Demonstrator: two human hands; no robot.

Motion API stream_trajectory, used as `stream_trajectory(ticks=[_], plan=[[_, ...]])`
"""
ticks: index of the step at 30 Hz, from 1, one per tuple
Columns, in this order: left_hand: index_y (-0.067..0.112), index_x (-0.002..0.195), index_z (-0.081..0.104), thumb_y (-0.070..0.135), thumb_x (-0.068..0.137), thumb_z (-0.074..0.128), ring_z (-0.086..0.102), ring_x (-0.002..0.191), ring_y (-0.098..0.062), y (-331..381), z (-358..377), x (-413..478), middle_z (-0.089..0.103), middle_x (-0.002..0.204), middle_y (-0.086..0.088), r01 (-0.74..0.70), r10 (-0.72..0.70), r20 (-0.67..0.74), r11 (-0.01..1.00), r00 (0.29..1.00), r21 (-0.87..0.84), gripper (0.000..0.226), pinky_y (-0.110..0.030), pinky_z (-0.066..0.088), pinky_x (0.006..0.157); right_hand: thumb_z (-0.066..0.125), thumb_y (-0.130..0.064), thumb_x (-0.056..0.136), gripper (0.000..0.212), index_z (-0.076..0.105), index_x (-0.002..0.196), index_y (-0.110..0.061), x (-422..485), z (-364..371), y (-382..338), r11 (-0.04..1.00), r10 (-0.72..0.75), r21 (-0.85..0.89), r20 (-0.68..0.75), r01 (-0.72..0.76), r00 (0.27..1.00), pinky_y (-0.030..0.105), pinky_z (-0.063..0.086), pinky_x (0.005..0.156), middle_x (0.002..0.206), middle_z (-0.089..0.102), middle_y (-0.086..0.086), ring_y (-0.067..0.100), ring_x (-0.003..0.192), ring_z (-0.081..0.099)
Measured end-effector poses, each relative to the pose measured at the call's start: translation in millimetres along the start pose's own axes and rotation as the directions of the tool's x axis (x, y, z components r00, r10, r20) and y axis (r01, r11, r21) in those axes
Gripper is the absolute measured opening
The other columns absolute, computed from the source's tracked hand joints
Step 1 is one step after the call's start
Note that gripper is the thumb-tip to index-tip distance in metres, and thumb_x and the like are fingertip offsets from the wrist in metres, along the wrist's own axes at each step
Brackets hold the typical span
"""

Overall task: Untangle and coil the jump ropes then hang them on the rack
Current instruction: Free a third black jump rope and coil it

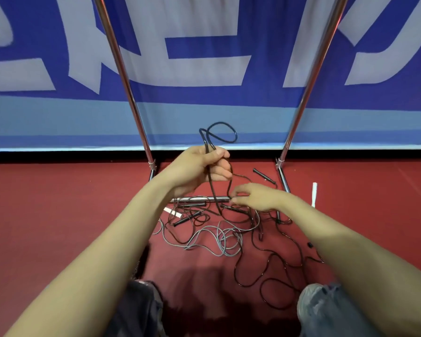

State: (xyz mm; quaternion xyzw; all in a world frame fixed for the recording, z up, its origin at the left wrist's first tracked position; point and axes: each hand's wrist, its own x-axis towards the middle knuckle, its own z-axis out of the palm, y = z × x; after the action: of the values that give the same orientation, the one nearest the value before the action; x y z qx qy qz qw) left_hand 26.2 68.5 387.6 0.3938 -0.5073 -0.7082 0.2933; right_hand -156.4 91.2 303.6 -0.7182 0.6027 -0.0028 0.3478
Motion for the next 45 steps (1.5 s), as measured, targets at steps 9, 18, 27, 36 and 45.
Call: stream_trajectory(ticks=[9,18,27,36,45], plan=[[0.028,0.132,0.048,0.041,0.102,0.038,0.047,0.109,-0.031,-11.8,-9.5,0.2,0.046,0.125,-0.016,0.229,-0.226,-0.235,0.973,0.945,-0.014,0.034,-0.060,0.043,0.093,0.061,-0.004,0.089,0.016,0.064,0.096,-0.018,-14.8,-16.8,-24.9,0.685,0.069,0.712,-0.276,0.156,0.959,0.024,0.042,0.068,0.070,0.055,-0.008,0.008,0.066,0.050],[0.012,0.115,0.055,0.039,0.103,0.036,0.048,0.112,-0.035,-17.9,-13.7,18.2,0.045,0.118,-0.023,0.154,-0.264,-0.292,0.924,0.919,-0.351,0.035,-0.063,0.044,0.089,0.076,-0.023,0.082,0.013,0.065,0.087,-0.017,-17.9,9.0,-38.5,0.840,0.042,0.539,-0.184,0.065,0.982,0.022,0.038,0.063,0.069,0.055,-0.006,0.007,0.062,0.048],[0.012,0.101,0.055,0.009,0.097,0.050,0.057,0.090,-0.019,-48.3,8.1,14.7,0.058,0.098,-0.005,0.163,-0.108,-0.240,0.961,0.965,0.222,0.007,-0.030,0.046,0.083,0.066,-0.015,0.089,0.013,0.067,0.077,-0.013,-12.9,-23.8,-34.3,0.613,0.220,0.773,-0.365,0.163,0.905,0.021,0.031,0.053,0.068,0.058,-0.003,0.005,0.051,0.040],[0.014,0.124,0.056,0.023,0.093,0.062,0.054,0.108,-0.017,-86.1,27.6,18.7,0.057,0.115,-0.002,-0.163,0.186,0.046,0.686,0.981,0.709,0.033,-0.017,0.038,0.090,0.053,-0.004,0.096,0.015,0.063,0.084,-0.003,-21.6,-52.3,-32.7,0.154,0.307,0.978,-0.182,0.140,0.934,0.022,0.036,0.054,0.065,0.046,0.000,0.008,0.052,0.035],[0.020,0.066,0.059,0.017,0.091,0.065,0.049,0.058,-0.014,-79.8,29.0,16.0,0.049,0.061,0.004,-0.088,0.112,-0.021,0.874,0.994,0.478,0.026,-0.025,0.046,0.057,0.053,-0.021,0.098,0.018,0.067,0.097,-0.009,-24.7,-57.6,-21.6,0.264,0.360,0.965,-0.099,0.001,0.927,0.032,0.050,0.075,0.079,0.063,-0.001,0.010,0.070,0.055]])
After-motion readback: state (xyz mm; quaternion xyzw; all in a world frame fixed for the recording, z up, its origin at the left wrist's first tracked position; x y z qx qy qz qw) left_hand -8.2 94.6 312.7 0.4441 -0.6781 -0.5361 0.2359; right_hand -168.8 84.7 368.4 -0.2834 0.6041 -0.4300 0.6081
